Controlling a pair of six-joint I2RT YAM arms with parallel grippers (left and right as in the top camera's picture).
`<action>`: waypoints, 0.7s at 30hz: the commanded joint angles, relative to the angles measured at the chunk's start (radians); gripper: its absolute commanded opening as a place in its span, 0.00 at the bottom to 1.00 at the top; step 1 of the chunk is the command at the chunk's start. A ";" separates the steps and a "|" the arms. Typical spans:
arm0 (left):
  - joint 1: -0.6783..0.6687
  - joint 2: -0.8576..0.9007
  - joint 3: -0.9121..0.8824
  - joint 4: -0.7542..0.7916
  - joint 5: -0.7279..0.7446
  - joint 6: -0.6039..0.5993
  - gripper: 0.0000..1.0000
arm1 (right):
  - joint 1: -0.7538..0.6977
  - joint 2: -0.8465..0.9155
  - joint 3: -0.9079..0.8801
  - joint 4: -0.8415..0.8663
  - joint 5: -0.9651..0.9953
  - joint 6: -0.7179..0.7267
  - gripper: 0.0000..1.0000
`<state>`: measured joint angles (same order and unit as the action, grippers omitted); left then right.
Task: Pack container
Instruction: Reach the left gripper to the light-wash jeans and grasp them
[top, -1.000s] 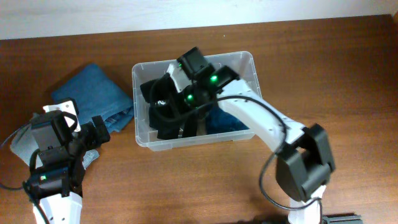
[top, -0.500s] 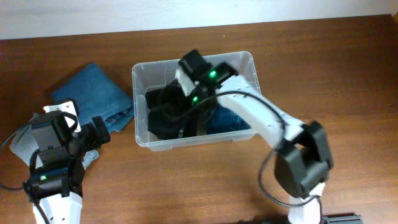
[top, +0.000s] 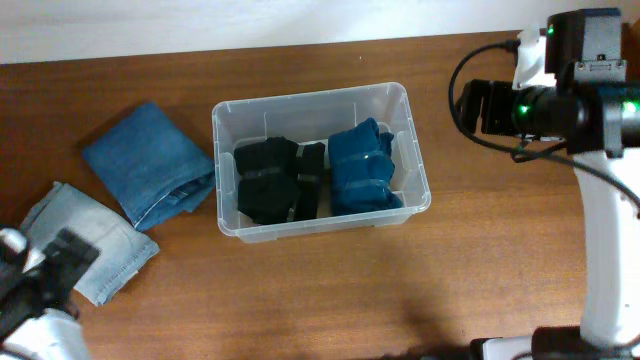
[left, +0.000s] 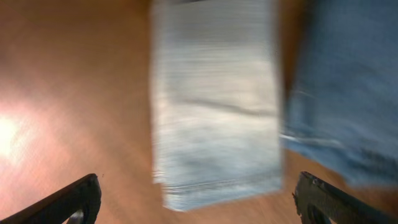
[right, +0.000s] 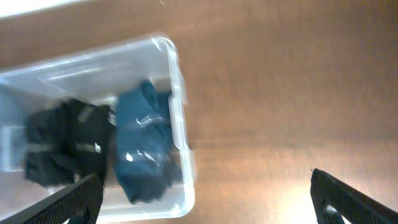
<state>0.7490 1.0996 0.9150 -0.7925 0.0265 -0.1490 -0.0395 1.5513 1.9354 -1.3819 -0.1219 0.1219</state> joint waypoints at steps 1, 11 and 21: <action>0.195 0.092 0.017 0.012 0.051 -0.093 1.00 | -0.026 0.045 -0.040 -0.022 -0.023 -0.063 0.99; 0.268 0.475 0.017 0.222 0.305 -0.037 0.99 | -0.026 0.059 -0.093 0.002 -0.040 -0.063 0.99; 0.222 0.713 0.017 0.319 0.487 0.009 0.89 | -0.026 0.059 -0.093 0.005 -0.043 -0.063 0.99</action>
<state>0.9936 1.7447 0.9409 -0.4747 0.4011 -0.1703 -0.0631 1.6077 1.8481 -1.3796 -0.1555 0.0700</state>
